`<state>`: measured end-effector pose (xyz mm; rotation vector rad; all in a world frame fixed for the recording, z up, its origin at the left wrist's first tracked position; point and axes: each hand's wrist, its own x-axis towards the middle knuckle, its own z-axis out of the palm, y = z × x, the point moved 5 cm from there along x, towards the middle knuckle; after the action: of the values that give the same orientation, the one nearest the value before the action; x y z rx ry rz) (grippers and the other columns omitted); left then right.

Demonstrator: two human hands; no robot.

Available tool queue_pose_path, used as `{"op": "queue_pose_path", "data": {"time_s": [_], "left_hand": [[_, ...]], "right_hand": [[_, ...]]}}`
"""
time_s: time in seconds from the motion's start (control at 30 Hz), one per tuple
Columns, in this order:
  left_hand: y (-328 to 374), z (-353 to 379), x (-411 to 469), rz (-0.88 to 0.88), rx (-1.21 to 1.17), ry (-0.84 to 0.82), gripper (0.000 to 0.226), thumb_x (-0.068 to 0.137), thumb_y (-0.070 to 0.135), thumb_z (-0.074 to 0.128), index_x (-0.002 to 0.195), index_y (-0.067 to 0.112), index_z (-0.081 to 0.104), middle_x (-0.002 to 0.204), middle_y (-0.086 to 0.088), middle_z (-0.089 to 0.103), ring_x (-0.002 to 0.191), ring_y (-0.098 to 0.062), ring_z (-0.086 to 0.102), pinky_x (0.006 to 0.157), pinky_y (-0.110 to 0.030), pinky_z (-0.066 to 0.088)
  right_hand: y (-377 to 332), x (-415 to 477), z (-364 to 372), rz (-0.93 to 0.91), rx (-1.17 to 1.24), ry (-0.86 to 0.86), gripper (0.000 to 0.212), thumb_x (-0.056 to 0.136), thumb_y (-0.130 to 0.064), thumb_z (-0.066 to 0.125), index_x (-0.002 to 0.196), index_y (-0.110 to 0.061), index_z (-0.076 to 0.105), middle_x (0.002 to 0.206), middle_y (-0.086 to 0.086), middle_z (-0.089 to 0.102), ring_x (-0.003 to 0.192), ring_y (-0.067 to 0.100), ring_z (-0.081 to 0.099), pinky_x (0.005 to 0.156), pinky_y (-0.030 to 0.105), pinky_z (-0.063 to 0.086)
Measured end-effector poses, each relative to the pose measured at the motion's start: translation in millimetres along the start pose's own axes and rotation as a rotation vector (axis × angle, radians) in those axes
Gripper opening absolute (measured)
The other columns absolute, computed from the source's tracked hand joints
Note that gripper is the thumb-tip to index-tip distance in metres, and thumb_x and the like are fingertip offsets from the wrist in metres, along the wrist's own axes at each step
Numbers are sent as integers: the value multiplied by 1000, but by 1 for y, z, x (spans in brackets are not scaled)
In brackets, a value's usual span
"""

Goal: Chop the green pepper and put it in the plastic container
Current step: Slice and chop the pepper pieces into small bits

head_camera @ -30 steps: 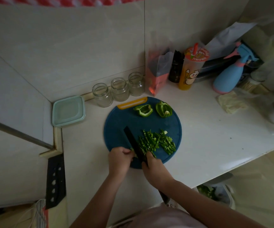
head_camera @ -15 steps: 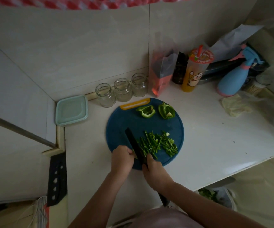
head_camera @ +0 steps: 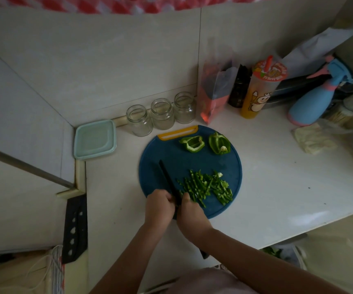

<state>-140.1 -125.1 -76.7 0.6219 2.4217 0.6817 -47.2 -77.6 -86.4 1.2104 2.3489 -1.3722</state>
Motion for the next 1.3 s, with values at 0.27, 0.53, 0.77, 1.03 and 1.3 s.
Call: {"op": "queue_pose_path", "data": {"time_s": [0.27, 0.53, 0.77, 1.03, 1.3], "left_hand": [[-16, 2, -8, -174, -425, 21, 29, 76, 11, 76, 54, 25, 64, 56, -3, 67, 60, -26, 67, 69, -42, 58], [-16, -1, -5, -140, -335, 33, 24, 76, 13, 75, 56, 18, 63, 55, -5, 66, 51, -17, 61, 63, -39, 56], [-17, -4, -9, -131, -309, 56, 28, 78, 6, 68, 55, 22, 64, 55, -3, 66, 54, -17, 64, 66, -40, 58], [-16, -3, -7, -131, -260, 39, 39, 73, 8, 71, 40, 25, 62, 51, -4, 66, 55, -22, 67, 63, -43, 57], [-13, -5, -6, -112, -213, 22, 33, 74, 7, 68, 44, 21, 62, 53, -7, 66, 55, -24, 66, 62, -43, 57]], "right_hand": [[14, -9, -8, 29, 48, 37, 17, 97, -13, 34, 110, -4, 41, 97, 17, 62, 85, 33, 62, 67, 38, 47], [18, -20, -16, -1, 146, -14, 7, 98, -17, 38, 98, -10, 40, 83, 7, 52, 57, 19, 52, 40, 28, 43], [9, -21, -12, -117, 85, -1, 5, 97, -12, 39, 92, -13, 37, 74, 2, 49, 60, 15, 48, 57, 31, 39], [9, -21, -4, -107, -17, 17, 23, 98, -11, 34, 117, 0, 39, 94, 21, 61, 82, 35, 60, 61, 33, 37], [8, -18, 3, -65, -90, -8, 25, 96, -8, 33, 120, -3, 35, 101, 22, 61, 91, 38, 61, 64, 33, 37]]}}
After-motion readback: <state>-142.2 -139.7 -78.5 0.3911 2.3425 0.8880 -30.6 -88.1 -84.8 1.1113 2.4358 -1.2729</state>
